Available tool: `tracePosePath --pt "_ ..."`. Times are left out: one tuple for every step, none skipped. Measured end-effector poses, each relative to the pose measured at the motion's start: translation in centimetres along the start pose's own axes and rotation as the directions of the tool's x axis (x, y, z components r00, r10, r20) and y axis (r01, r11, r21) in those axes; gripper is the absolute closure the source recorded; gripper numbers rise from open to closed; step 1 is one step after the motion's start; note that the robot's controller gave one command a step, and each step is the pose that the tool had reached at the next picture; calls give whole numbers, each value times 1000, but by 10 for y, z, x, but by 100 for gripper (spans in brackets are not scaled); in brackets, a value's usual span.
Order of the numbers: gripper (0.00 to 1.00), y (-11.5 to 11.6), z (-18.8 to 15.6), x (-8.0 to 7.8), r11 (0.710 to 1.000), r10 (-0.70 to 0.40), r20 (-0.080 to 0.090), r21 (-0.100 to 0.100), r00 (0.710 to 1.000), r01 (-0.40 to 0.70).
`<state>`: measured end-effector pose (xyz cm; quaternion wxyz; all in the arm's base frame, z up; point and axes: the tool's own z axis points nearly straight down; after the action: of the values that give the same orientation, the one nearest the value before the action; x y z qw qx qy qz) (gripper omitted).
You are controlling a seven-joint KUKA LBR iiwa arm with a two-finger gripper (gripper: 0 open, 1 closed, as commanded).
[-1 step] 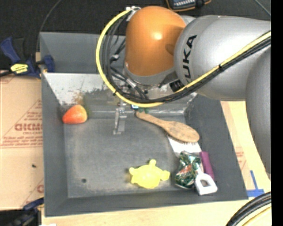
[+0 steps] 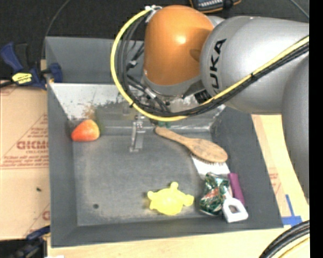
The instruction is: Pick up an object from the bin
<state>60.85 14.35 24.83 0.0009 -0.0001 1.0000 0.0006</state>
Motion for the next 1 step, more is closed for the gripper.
tracePosePath --pt "0 41 142 -35 998 70 7 -3 998 -70"
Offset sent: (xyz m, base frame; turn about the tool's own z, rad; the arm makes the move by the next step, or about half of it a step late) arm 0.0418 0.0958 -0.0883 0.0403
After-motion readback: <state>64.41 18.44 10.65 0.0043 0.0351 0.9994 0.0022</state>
